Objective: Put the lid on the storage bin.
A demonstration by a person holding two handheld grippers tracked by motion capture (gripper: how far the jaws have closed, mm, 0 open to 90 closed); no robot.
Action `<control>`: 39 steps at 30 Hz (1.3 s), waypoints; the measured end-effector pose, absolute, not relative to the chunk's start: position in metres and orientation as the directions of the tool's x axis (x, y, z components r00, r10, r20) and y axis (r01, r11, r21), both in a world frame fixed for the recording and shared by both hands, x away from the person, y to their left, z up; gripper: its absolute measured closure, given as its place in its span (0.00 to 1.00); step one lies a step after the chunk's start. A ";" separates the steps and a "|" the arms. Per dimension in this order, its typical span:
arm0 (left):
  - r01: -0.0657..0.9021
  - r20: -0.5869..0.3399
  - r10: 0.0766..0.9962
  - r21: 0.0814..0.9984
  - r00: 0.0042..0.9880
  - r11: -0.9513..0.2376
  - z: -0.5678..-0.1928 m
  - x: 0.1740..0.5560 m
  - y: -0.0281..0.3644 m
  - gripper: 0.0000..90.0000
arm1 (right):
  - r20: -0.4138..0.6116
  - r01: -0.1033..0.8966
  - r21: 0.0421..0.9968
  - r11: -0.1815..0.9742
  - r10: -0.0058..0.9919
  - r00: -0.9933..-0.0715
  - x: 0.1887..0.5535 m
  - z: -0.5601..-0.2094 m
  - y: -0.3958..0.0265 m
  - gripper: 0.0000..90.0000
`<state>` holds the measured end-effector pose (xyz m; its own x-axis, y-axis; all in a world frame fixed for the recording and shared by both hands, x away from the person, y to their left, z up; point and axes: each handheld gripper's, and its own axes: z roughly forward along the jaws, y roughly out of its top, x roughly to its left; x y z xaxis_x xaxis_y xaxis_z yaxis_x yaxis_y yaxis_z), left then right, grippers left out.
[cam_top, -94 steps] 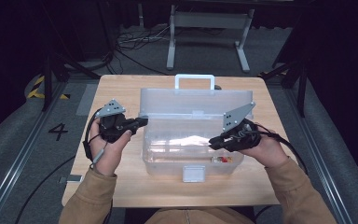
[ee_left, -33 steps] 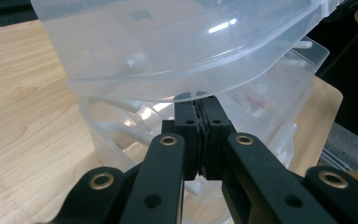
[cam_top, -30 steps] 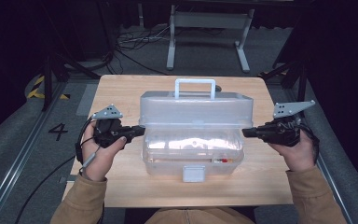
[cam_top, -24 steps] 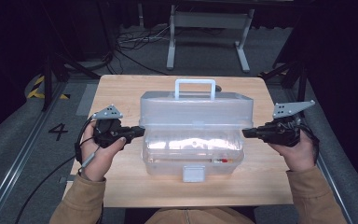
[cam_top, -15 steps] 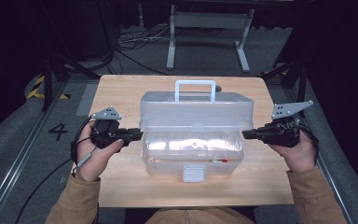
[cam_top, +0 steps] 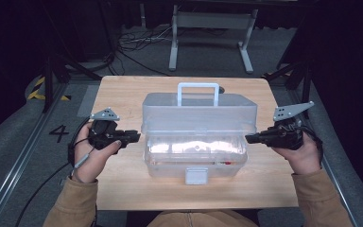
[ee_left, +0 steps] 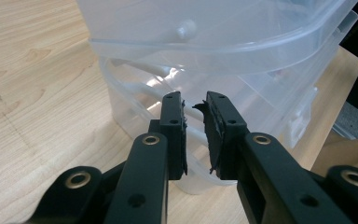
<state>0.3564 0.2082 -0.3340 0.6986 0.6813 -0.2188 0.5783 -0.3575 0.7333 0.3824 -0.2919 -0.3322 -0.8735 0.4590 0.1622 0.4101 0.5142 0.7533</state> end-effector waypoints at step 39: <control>0.598 -0.213 0.698 0.712 0.683 -0.367 -0.338 0.360 0.214 0.86 | 0.121 0.442 0.579 0.685 0.464 -0.877 0.381 -0.342 -0.283 1.00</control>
